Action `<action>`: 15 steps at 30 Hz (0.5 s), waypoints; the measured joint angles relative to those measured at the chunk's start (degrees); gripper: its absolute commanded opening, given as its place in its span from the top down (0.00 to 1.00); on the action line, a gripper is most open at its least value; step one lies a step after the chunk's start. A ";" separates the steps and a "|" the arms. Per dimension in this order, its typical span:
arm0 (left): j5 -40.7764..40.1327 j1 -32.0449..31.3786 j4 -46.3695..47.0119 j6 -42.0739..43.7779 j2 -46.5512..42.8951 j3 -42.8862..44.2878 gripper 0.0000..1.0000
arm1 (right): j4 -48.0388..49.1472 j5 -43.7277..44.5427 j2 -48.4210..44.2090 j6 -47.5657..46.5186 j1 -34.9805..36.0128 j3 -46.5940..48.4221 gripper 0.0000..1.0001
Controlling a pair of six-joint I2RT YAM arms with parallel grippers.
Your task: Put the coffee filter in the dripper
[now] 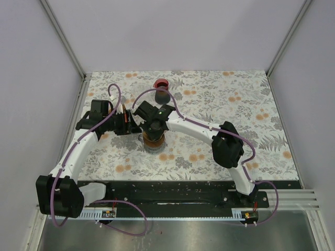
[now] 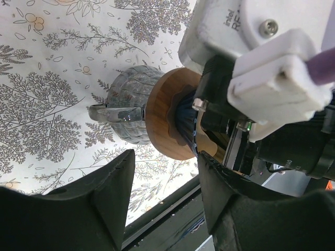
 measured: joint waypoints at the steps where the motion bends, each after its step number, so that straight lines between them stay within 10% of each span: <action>1: 0.02 0.00 0.00 0.04 0.00 0.00 0.42 | -0.07 0.00 0.02 0.00 0.00 0.11 1.00; 15: 14.49 1.95 5.77 -2.95 -0.92 -6.47 0.41 | 0.59 0.02 2.43 1.40 -0.15 3.93 1.00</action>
